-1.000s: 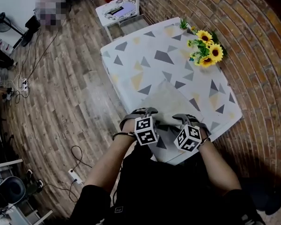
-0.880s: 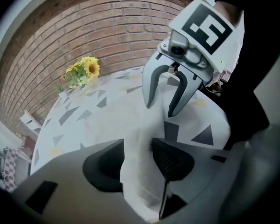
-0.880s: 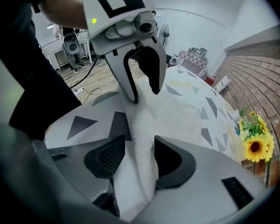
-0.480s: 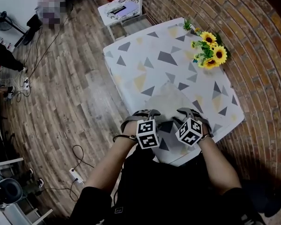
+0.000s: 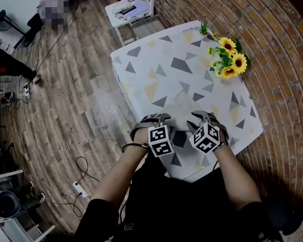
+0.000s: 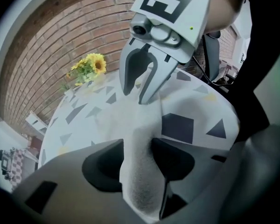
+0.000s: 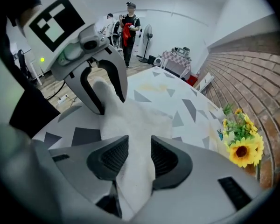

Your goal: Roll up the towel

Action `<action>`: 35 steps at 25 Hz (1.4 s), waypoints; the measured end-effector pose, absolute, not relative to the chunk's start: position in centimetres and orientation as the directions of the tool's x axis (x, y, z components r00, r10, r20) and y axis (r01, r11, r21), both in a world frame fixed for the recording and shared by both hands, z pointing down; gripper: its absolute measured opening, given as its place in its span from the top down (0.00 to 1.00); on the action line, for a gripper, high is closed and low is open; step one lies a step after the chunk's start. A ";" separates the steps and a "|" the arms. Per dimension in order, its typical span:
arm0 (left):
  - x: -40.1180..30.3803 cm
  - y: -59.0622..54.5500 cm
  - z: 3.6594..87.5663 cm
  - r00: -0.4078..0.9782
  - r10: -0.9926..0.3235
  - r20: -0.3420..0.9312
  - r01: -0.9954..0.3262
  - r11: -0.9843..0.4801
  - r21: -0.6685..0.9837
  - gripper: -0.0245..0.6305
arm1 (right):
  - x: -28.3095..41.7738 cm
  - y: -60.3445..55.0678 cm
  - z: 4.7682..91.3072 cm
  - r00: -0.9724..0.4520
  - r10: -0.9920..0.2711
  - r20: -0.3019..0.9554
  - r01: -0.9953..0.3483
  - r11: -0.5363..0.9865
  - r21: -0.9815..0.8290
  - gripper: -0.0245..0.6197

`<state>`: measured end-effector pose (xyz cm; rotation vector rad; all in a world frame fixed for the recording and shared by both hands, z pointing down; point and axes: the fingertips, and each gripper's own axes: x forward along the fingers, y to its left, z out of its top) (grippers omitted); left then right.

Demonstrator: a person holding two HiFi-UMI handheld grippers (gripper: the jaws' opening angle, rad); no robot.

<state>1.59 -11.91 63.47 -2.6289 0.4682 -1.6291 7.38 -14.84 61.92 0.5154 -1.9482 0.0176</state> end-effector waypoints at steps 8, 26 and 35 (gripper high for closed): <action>0.4 -15.7 63.4 0.429 -0.286 0.857 -0.291 -0.942 -0.169 0.64 | 6.9 -12.7 63.3 -0.344 -0.219 0.913 -0.215 0.965 0.151 0.62; 1.8 -6.2 63.1 0.369 -0.160 0.916 -0.105 -0.986 -0.130 0.56 | 8.6 -5.3 64.7 -0.350 -0.158 0.923 -0.216 0.973 0.085 0.84; 3.4 0.6 63.2 0.377 -0.106 0.920 -0.098 -0.992 -0.074 0.56 | 10.8 1.9 64.1 -0.384 -0.035 0.923 -0.205 0.978 -0.049 0.83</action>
